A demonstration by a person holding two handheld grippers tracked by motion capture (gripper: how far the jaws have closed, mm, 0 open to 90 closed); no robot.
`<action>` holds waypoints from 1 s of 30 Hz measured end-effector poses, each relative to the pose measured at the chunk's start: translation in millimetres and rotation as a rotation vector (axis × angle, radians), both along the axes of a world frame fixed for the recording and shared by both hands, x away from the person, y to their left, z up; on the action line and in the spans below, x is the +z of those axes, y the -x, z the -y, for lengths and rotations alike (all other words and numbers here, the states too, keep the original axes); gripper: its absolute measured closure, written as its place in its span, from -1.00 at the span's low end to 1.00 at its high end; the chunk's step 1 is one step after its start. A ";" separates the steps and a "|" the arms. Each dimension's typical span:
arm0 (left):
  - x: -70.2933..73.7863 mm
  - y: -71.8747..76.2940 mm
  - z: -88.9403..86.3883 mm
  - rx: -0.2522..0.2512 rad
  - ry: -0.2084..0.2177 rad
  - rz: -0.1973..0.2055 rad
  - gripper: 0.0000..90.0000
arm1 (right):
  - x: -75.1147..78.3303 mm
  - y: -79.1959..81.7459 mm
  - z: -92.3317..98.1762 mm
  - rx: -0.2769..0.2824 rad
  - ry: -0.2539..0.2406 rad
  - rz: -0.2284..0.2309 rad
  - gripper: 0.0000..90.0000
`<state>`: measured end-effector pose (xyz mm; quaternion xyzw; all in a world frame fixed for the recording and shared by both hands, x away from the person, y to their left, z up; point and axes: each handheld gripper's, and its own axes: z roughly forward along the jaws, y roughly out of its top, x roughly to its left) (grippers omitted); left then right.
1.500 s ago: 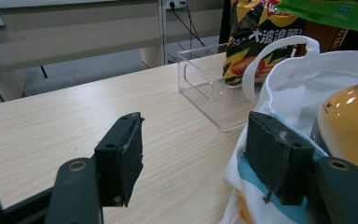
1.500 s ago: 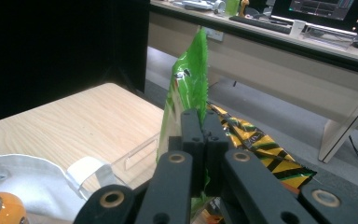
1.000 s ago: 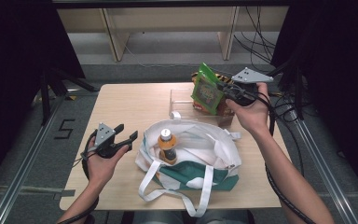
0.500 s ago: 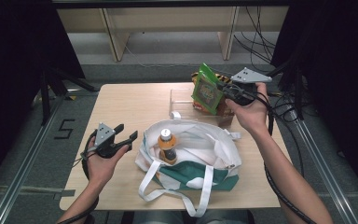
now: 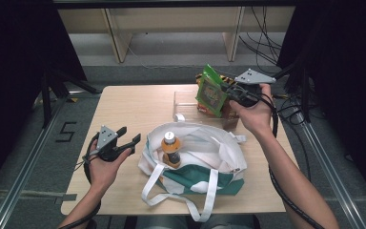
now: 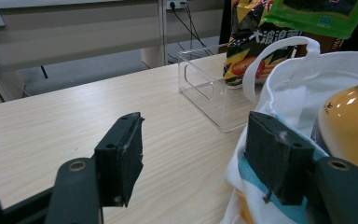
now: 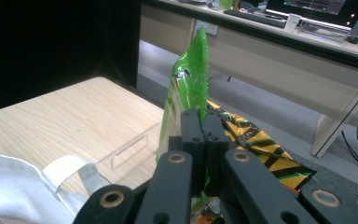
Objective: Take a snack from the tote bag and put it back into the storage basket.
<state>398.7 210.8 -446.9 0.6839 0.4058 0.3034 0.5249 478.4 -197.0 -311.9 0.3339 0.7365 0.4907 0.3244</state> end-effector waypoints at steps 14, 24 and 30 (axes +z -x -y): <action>-0.2 -0.3 -0.6 0.000 -0.001 -0.002 -0.19 | -5.2 -7.9 -4.8 -0.008 0.011 -0.005 1.00; -0.4 -0.4 -0.4 0.001 0.003 -0.003 -0.19 | -10.4 -13.6 -5.5 -0.010 0.025 -0.006 1.00; -0.5 -0.6 -1.0 0.000 -0.001 -0.002 -0.19 | -13.8 -16.0 -6.7 -0.014 0.032 -0.015 1.00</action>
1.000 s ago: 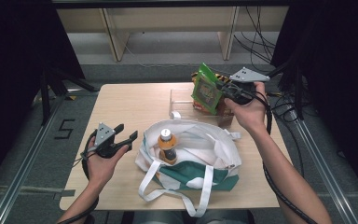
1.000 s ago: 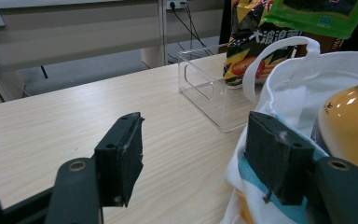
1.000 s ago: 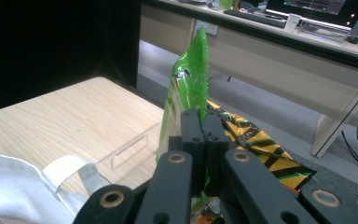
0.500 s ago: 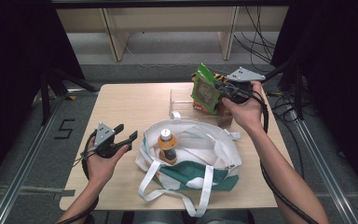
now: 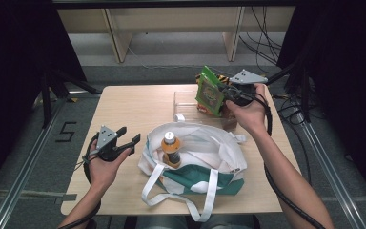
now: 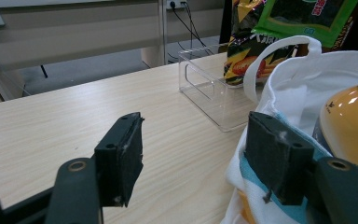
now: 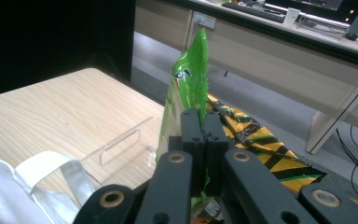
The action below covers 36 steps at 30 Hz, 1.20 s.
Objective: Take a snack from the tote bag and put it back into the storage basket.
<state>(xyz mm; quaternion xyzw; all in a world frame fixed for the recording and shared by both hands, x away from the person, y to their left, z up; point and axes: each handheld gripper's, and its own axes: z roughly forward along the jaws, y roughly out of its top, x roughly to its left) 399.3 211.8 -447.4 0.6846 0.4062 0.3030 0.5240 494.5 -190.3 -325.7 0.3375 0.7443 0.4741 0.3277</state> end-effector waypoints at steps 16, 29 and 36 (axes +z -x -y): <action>-0.3 -0.1 -0.5 0.000 0.000 -0.002 -0.19 | -10.5 -7.7 -4.3 0.002 0.017 0.005 1.00; -0.4 -0.3 -0.7 -0.001 -0.004 -0.001 -0.19 | -20.3 -12.5 -5.4 -0.008 0.029 0.006 1.00; -0.6 -0.2 -0.6 0.001 0.002 -0.004 -0.19 | -24.1 -14.0 -6.8 -0.006 0.034 0.005 1.00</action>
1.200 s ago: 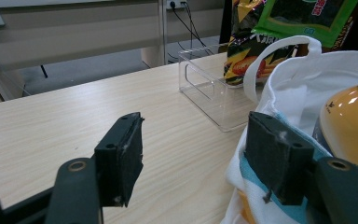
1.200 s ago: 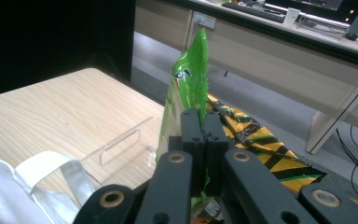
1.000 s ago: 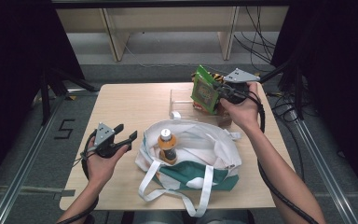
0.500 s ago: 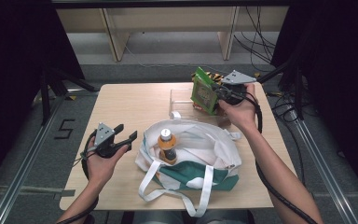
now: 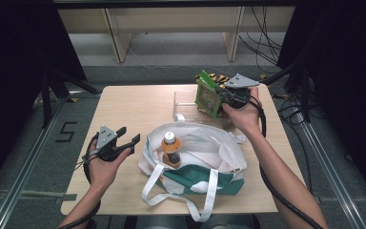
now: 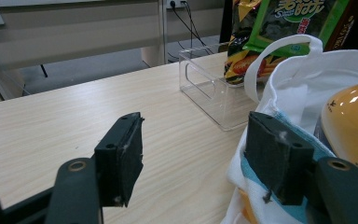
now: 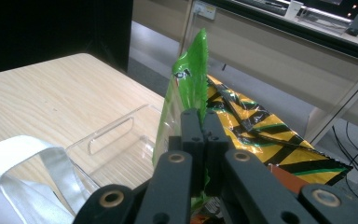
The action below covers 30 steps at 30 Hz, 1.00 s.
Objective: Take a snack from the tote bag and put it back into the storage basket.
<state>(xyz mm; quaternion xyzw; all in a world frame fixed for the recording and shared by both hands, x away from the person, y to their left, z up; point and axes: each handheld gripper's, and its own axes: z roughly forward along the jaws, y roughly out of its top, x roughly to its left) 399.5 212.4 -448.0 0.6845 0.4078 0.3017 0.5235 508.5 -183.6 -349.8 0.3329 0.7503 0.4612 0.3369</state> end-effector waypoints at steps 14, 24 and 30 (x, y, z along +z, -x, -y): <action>0.1 -0.1 0.0 0.000 0.001 0.001 -0.19 | -3.4 -1.3 -1.2 -0.004 0.008 -0.014 1.00; 0.1 -0.1 -0.2 0.000 0.004 0.002 -0.19 | -3.4 -2.8 -4.8 -0.002 0.014 0.009 1.00; 0.0 -0.4 -0.2 -0.001 0.003 0.002 -0.19 | -3.2 -4.0 -8.5 0.007 0.019 0.025 1.00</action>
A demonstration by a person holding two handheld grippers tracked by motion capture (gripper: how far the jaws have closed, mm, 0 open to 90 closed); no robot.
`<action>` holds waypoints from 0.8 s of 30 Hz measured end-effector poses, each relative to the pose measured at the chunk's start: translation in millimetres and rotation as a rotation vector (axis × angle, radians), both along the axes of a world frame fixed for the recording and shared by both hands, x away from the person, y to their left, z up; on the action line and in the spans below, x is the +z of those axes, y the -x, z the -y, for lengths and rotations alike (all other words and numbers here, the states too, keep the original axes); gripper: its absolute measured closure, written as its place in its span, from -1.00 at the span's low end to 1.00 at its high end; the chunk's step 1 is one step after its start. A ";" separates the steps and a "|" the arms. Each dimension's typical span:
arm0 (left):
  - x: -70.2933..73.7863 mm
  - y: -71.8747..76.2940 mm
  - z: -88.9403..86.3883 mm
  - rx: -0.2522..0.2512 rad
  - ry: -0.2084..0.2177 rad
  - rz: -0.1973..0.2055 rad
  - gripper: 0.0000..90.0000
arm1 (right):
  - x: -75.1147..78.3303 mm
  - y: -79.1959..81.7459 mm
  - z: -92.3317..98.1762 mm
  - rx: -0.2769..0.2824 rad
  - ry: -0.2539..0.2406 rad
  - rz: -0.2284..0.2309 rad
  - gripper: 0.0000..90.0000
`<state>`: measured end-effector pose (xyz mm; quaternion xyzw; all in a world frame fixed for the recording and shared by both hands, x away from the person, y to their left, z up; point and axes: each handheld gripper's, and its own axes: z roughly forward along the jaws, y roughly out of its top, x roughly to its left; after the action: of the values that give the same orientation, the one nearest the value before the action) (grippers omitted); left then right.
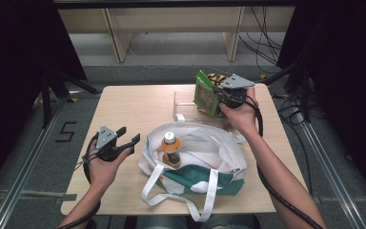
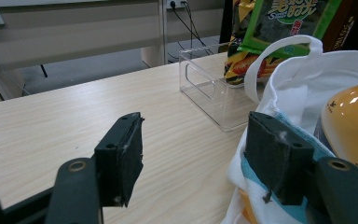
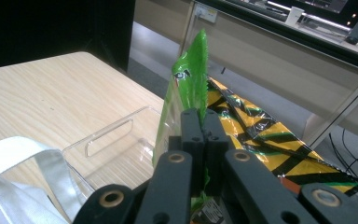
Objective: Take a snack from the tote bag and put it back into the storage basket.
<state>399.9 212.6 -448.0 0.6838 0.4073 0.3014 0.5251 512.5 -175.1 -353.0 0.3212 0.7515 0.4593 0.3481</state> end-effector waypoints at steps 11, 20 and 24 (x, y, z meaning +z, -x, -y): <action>0.1 0.1 -0.6 0.003 0.000 0.000 -0.19 | -8.0 -5.7 -2.2 -0.005 0.029 0.001 1.00; 0.0 0.1 -0.3 0.002 0.001 -0.001 -0.19 | -14.3 -8.6 -0.4 0.003 0.056 -0.007 1.00; 0.1 0.2 -0.5 0.003 0.001 0.000 -0.19 | -16.3 -9.5 -0.7 0.007 0.079 -0.022 1.00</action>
<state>399.6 213.0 -447.9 0.6830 0.4083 0.3019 0.5250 522.0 -174.4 -369.3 0.3094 0.7740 0.4269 0.3507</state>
